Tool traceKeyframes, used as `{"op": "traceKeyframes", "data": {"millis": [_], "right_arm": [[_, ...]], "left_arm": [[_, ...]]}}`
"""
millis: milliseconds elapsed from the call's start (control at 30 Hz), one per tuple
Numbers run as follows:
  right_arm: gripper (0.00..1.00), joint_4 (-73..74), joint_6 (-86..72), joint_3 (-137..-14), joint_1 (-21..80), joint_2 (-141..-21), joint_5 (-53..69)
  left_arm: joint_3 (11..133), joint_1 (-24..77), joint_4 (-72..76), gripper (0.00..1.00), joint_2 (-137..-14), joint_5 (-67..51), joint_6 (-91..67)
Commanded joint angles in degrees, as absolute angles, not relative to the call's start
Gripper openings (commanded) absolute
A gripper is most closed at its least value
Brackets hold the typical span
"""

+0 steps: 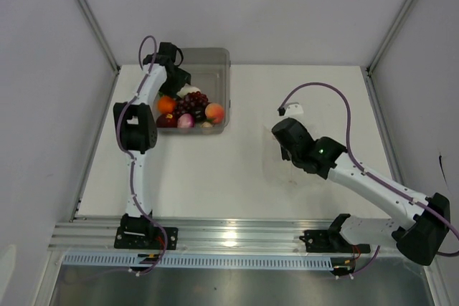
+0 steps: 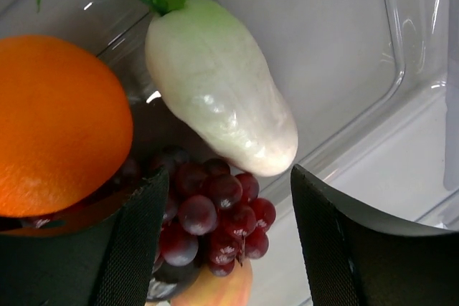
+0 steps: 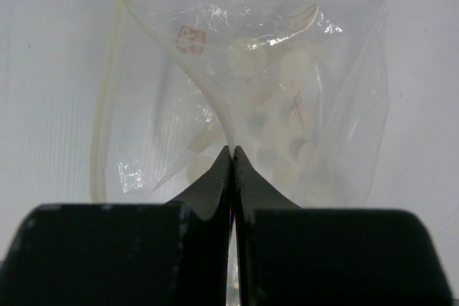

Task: Place the food in the zip-top bag and seal the zipper
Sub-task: Pick up the fake fruit from the bin.

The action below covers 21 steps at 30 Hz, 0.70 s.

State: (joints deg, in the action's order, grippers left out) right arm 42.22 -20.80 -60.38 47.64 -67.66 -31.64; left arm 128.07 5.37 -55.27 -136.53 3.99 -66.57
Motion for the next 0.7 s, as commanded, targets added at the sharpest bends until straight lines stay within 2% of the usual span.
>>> {"op": "traceKeyframes", "data": {"millis": [0,300,367,467,667], "right_arm": [[0.00,39.8,-20.1,-59.8,47.3,-65.7,-33.2],[0.00,37.9,-20.1,-57.1,47.2,-63.7,-34.1],[0.00,37.4,-20.0,-56.3,47.1,-63.0,-34.2],[0.00,37.1,-20.3,-55.5,47.0,-62.8,-34.1],[0.00,37.0,-20.2,-55.0,46.9,-62.2,-34.8]], "left_arm": [[133.2,4.8,-58.5,0.72,-138.9,5.0,-67.7],[133.2,4.6,-59.7,0.73,-142.5,6.5,-68.1],[133.3,4.5,-59.9,0.67,-143.4,6.4,-68.4],[133.5,4.4,-59.0,0.69,-143.3,6.3,-68.5],[133.6,4.3,-59.6,0.66,-143.3,7.6,-68.3]]}}
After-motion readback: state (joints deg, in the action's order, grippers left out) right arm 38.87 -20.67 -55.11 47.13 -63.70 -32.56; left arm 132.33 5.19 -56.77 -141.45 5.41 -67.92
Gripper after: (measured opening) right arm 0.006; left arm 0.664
